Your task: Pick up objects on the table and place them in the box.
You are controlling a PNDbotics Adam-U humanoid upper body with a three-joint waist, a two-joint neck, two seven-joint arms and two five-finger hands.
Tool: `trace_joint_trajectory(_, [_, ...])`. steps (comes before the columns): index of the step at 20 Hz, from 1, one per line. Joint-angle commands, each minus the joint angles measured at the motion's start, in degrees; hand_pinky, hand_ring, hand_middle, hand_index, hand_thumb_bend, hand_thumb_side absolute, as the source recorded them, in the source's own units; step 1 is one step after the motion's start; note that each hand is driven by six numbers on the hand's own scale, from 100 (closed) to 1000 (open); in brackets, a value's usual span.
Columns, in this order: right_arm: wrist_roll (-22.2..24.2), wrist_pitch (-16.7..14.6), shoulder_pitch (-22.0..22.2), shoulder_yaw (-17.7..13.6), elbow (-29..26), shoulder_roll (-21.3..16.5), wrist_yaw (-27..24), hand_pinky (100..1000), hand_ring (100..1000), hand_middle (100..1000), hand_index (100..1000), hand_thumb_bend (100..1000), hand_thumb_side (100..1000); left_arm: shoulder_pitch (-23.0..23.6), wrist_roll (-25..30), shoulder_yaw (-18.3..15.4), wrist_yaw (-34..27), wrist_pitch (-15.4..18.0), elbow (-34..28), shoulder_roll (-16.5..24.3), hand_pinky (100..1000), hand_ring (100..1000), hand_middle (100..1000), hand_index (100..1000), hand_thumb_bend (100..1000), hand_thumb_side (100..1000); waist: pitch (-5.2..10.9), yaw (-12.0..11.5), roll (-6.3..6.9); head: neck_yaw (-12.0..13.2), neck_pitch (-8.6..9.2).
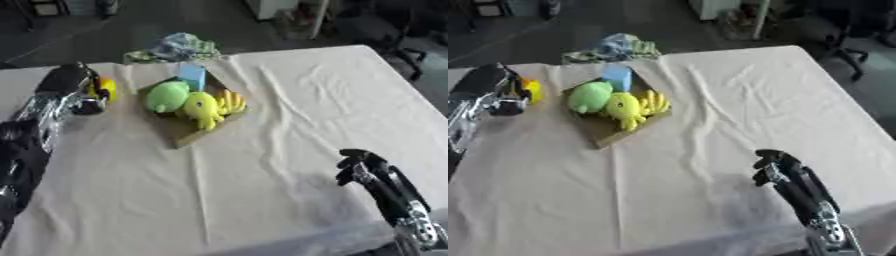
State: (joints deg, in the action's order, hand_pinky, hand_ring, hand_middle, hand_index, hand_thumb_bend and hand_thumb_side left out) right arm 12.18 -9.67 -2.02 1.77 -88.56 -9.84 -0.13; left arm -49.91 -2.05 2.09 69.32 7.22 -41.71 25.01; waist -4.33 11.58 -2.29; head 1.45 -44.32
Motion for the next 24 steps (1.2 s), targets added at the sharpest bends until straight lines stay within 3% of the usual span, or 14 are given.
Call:
trace_joint_trajectory(1, [-0.1, -0.1, -0.7, -0.3, -0.8, -0.9, 0.0, 508, 529, 552, 753, 100, 589, -1.9, 1.9, 0.5, -1.7, 0.6, -3.4, 3.1, 585, 462, 449, 637, 100, 230, -0.07, -0.1, -0.09, -0.2, 0.2])
trace_joint_trajectory(4, [0.0, -0.1, -0.7, -0.2, -0.8, -0.9, 0.1, 508, 529, 552, 753, 100, 590, -1.9, 3.5, 0.4, -1.2, 0.3, -3.2, 3.1, 719, 640, 674, 832, 100, 230, -0.04, 0.0, -0.1, -0.2, 0.2])
trace_joint_trajectory(5, [0.0, -0.1, -0.7, -0.2, -0.7, -0.9, 0.0, 508, 529, 552, 753, 100, 591, -1.8, 4.1, 0.4, -0.5, 0.1, -2.5, 2.9, 772, 714, 752, 877, 176, 243, -0.03, 0.1, -0.18, -0.2, 0.2])
trace_joint_trajectory(9, [0.1, 0.0, -0.5, -0.1, -0.5, -0.9, -0.1, 507, 529, 552, 753, 100, 598, -1.8, 7.1, -0.4, 3.6, 0.1, 1.7, 1.8, 846, 821, 859, 930, 208, 333, -0.12, 0.7, -0.57, 0.1, 0.2])
trace_joint_trajectory(16, [0.2, 0.1, -0.7, 0.1, -0.6, -0.3, -0.4, 508, 529, 552, 753, 100, 610, -1.7, 7.1, -2.4, 7.2, -1.4, 6.6, 0.7, 818, 802, 845, 919, 169, 271, -0.81, 1.4, -0.99, 0.4, 0.2])
trace_joint_trajectory(22, [0.3, 0.2, -0.8, 0.2, -0.6, -0.1, -0.5, 508, 529, 552, 753, 100, 618, -0.8, 4.0, -2.7, 8.2, -3.0, 8.3, -0.1, 727, 698, 743, 850, 123, 255, -0.84, 1.6, -1.07, 0.5, 0.2])
trace_joint_trajectory(24, [0.3, 0.2, -0.8, 0.2, -0.6, -0.1, -0.5, 508, 529, 552, 753, 100, 618, -0.6, 2.1, -2.7, 8.6, -3.5, 8.3, -0.3, 682, 627, 660, 793, 100, 241, -0.82, 1.7, -1.11, 0.5, 0.2])
